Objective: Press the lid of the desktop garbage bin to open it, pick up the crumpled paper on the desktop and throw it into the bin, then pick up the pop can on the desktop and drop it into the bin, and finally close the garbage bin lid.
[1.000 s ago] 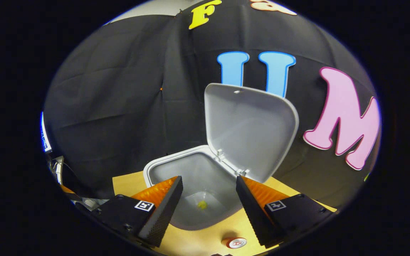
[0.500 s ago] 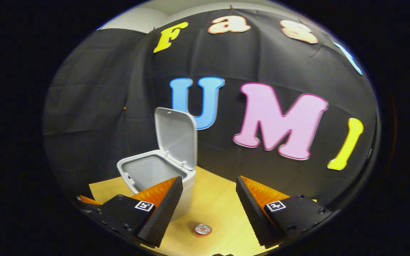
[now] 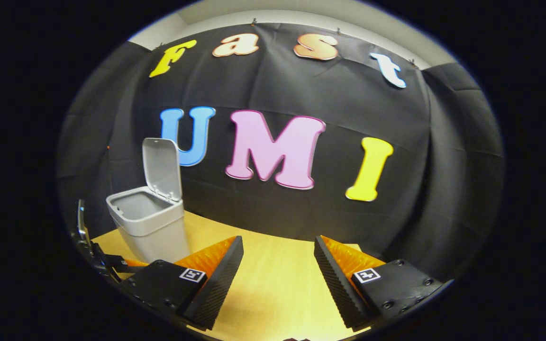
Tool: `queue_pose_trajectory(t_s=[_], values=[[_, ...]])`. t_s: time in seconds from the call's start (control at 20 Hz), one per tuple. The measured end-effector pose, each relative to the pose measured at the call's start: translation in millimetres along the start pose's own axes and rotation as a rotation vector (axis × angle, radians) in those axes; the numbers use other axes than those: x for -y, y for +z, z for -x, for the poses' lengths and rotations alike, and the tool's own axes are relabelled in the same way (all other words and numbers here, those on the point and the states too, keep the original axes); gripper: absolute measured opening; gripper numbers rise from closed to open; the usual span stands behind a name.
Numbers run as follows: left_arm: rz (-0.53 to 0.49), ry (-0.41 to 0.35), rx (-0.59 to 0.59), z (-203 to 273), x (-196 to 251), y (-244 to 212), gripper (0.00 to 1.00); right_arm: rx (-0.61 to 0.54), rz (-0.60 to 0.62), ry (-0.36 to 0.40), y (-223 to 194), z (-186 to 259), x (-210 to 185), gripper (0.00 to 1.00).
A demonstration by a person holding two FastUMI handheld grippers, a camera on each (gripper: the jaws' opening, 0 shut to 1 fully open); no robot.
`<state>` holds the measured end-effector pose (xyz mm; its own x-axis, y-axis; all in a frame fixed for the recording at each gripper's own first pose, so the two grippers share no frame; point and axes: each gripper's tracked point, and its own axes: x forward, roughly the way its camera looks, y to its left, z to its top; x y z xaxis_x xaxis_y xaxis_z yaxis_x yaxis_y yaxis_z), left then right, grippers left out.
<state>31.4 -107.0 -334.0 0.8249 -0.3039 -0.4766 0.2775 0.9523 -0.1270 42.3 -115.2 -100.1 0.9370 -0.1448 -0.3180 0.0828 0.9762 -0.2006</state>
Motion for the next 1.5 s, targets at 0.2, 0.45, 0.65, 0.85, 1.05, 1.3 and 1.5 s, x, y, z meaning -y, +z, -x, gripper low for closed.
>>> queue_pose_trajectory(t_s=[0.2, 0.45, 0.65, 0.85, 1.05, 1.3, 1.5], values=[[-0.016, -0.038, -0.036, -49, 15, -31, 0.98, -0.058, 0.034, -0.118, -33, 28, 41, 0.97], [-0.038, -0.033, -0.050, -99, 19, -51, 0.98, -0.146, 0.046, -0.210, -71, 58, 70, 0.97], [-0.056, -0.015, -0.051, -124, 15, -52, 0.98, -0.199, 0.029, -0.247, -93, 64, 81, 0.97], [-0.051, -0.005, -0.065, -135, 10, -53, 0.98, -0.206, 0.006, -0.247, -98, 60, 82, 0.97], [-0.029, -0.006, -0.081, -130, 11, -49, 0.88, -0.199, 0.010, -0.221, -97, 48, 79, 0.97], [-0.073, -0.033, -0.024, -101, 22, 7, 0.88, -0.170, -0.006, -0.171, -86, 27, 77, 0.97], [-0.073, -0.046, 0.050, -61, 36, 82, 0.88, -0.131, -0.025, -0.107, -68, 1, 73, 0.97]])
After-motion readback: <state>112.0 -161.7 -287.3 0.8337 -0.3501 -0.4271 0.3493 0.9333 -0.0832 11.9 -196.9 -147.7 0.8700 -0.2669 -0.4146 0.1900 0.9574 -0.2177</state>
